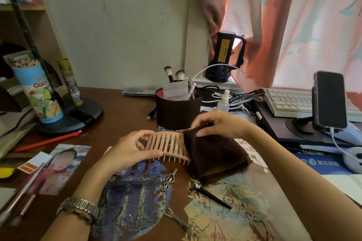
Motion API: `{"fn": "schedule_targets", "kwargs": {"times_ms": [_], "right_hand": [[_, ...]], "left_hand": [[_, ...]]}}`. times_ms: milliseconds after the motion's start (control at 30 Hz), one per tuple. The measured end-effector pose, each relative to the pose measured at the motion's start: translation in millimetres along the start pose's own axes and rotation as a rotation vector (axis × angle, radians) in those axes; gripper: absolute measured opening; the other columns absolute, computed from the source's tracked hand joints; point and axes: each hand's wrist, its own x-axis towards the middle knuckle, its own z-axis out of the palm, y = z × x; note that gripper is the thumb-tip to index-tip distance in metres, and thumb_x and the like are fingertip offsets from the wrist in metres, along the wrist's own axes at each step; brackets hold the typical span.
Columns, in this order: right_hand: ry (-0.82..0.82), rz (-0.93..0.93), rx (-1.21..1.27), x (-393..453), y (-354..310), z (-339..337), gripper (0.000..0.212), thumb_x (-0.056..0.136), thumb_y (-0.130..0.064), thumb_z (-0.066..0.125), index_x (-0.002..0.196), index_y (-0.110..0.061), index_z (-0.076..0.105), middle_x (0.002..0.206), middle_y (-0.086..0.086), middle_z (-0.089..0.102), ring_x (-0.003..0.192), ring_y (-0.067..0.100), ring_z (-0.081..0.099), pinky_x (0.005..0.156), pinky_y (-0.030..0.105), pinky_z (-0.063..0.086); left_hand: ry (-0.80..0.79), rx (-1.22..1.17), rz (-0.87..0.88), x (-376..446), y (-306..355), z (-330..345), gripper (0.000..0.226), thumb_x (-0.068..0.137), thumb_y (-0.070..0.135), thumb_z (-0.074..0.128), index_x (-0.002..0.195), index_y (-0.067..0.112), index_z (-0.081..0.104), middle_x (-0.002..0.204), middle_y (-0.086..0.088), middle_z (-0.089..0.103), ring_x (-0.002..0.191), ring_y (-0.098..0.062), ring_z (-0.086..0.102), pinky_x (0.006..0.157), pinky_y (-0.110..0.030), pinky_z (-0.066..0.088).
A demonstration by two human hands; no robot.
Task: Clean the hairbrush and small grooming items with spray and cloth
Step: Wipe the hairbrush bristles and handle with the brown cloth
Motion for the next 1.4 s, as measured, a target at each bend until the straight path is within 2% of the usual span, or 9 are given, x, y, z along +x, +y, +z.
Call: {"fn": "schedule_targets", "kwargs": {"times_ms": [167,333,567,700,833,933,1167,1300,1400], "right_hand": [[-0.037,-0.014,-0.049,22.9,-7.1,11.5,0.025,0.087,-0.006,0.062,0.101,-0.027,0.065,0.104,-0.008,0.066,0.099,0.002,0.06,0.092,0.024,0.045],[-0.002,-0.021,-0.06,40.5,-14.1,24.5,0.022,0.086,-0.01,0.064,0.104,-0.023,0.067,0.108,-0.002,0.059,0.103,0.01,0.056,0.098,0.035,0.043],[0.107,-0.007,-0.192,35.1,-12.5,40.2,0.027,0.083,-0.023,0.068,0.109,-0.033,0.063,0.113,-0.01,0.047,0.111,0.006,0.044,0.098,0.028,0.037],[0.247,-0.078,-0.189,13.3,-8.8,38.4,0.025,0.083,-0.023,0.069,0.108,-0.026,0.065,0.11,-0.008,0.053,0.105,0.004,0.051,0.096,0.029,0.045],[0.228,-0.148,-0.212,-12.9,-0.9,45.0,0.026,0.09,-0.027,0.062,0.115,-0.024,0.063,0.117,-0.01,0.059,0.113,0.004,0.053,0.099,0.028,0.043],[0.198,-0.14,-0.229,-28.2,6.1,54.3,0.035,0.092,-0.032,0.056,0.128,-0.03,0.056,0.136,-0.016,0.05,0.128,-0.004,0.04,0.109,0.021,0.031],[0.098,-0.047,-0.295,-27.9,10.5,77.1,0.048,0.092,-0.059,0.034,0.139,-0.048,0.035,0.152,-0.027,0.018,0.143,-0.004,-0.001,0.119,0.036,0.007],[0.067,-0.043,-0.338,-21.8,5.2,79.4,0.05,0.091,-0.065,0.027,0.139,-0.05,0.03,0.153,-0.028,0.014,0.143,-0.003,-0.008,0.119,0.041,0.006],[0.044,-0.052,-0.364,-15.5,-1.4,78.8,0.053,0.09,-0.067,0.027,0.14,-0.049,0.03,0.153,-0.027,0.014,0.142,-0.003,-0.009,0.119,0.042,0.004]], "left_hand": [[0.033,0.001,0.008,1.7,-2.3,1.7,0.064,0.067,0.048,0.076,0.124,0.038,0.048,0.113,0.017,0.052,0.087,-0.007,0.06,0.073,-0.021,0.051],[0.027,0.006,0.014,2.7,-5.3,2.3,0.069,0.066,0.052,0.076,0.127,0.037,0.048,0.117,0.015,0.051,0.089,-0.006,0.059,0.073,-0.021,0.05],[0.003,0.019,0.006,5.2,-9.2,1.9,0.076,0.06,0.061,0.074,0.127,0.04,0.046,0.117,0.015,0.051,0.09,-0.005,0.059,0.078,-0.026,0.053],[-0.015,0.0,-0.005,6.4,-11.2,1.0,0.081,0.052,0.069,0.071,0.124,0.043,0.045,0.117,0.016,0.051,0.091,-0.006,0.06,0.08,-0.029,0.055],[-0.036,-0.041,-0.01,4.4,-11.1,-0.4,0.077,0.056,0.064,0.072,0.125,0.044,0.044,0.115,0.018,0.052,0.093,-0.007,0.061,0.082,-0.031,0.056],[-0.061,-0.076,-0.027,3.3,-9.8,-2.8,0.072,0.068,0.051,0.073,0.132,0.04,0.042,0.111,0.022,0.05,0.093,-0.007,0.061,0.079,-0.025,0.054],[-0.072,-0.164,-0.033,2.9,-12.3,-5.5,0.073,0.075,0.036,0.074,0.138,0.032,0.039,0.115,0.02,0.05,0.096,-0.009,0.062,0.08,-0.026,0.055],[-0.05,-0.192,-0.033,2.3,-12.4,-5.3,0.075,0.073,0.034,0.076,0.137,0.034,0.038,0.113,0.02,0.05,0.096,-0.009,0.062,0.073,-0.021,0.053],[-0.054,-0.203,-0.02,2.5,-13.9,-5.7,0.076,0.071,0.034,0.078,0.137,0.034,0.04,0.118,0.015,0.051,0.096,-0.011,0.062,0.079,-0.024,0.053]]}}
